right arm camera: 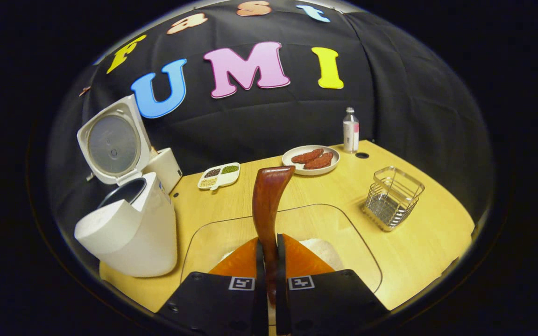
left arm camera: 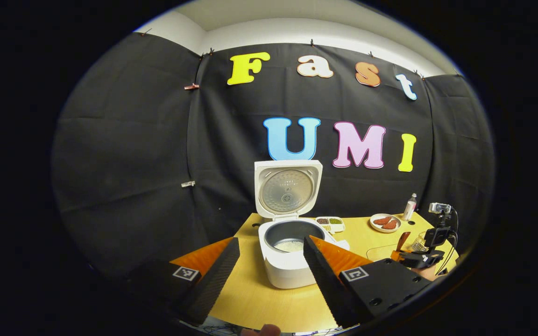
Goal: Close the left gripper, press the button to open the rice cooker; take a wooden spoon from the chopstick holder with the right hand, scoop a spoonful of rice and pour it into the rice cooker, then put the wooden spoon back into the chopstick holder.
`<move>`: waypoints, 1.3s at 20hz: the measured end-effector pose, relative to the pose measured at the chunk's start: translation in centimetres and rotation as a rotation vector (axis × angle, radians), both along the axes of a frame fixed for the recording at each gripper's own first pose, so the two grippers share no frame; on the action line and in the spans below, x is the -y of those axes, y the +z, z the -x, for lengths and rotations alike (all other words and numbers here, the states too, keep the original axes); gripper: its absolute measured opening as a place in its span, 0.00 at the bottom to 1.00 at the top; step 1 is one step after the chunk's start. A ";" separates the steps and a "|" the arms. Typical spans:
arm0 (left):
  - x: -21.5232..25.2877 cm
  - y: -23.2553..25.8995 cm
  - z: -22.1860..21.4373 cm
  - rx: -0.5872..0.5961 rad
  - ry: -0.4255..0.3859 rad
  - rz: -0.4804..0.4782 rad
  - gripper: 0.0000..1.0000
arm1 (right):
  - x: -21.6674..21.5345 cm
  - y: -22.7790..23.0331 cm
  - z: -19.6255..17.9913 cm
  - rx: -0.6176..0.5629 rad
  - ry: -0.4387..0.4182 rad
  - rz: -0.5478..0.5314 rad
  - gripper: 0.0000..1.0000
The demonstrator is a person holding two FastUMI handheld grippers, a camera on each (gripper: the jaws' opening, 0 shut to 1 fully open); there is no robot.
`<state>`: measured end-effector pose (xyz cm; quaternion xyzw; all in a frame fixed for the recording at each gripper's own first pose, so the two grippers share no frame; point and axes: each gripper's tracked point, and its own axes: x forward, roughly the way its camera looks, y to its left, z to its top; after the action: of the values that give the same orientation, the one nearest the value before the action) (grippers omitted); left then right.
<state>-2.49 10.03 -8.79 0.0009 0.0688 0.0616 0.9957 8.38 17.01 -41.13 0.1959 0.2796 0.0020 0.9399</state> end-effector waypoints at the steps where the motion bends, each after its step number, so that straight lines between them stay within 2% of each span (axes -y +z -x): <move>1: -0.1 0.1 0.0 0.000 0.000 -0.001 0.95 | 0.2 -0.3 -0.1 -0.018 -0.028 -0.055 0.12; 6: -0.1 0.0 0.1 0.004 -0.009 0.002 0.95 | 2.0 -1.5 -0.1 -0.099 -0.168 -0.392 0.11; 10: 0.7 0.2 -0.2 0.010 -0.030 -0.009 0.95 | 3.0 -0.9 -0.4 -0.101 -0.234 -0.580 0.11; 18: 1.9 1.6 -1.2 0.035 -0.057 -0.015 0.95 | 4.7 3.9 -0.7 -0.023 -0.284 -0.762 0.11; 26: 1.8 2.1 -1.5 0.053 -0.081 0.027 0.95 | 6.7 10.9 -1.9 0.075 -0.290 -0.805 0.11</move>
<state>-1.00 8.19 -6.70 -0.0112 0.0430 0.0204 0.9988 10.29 10.36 -30.24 0.5842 0.1916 -0.0142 0.7886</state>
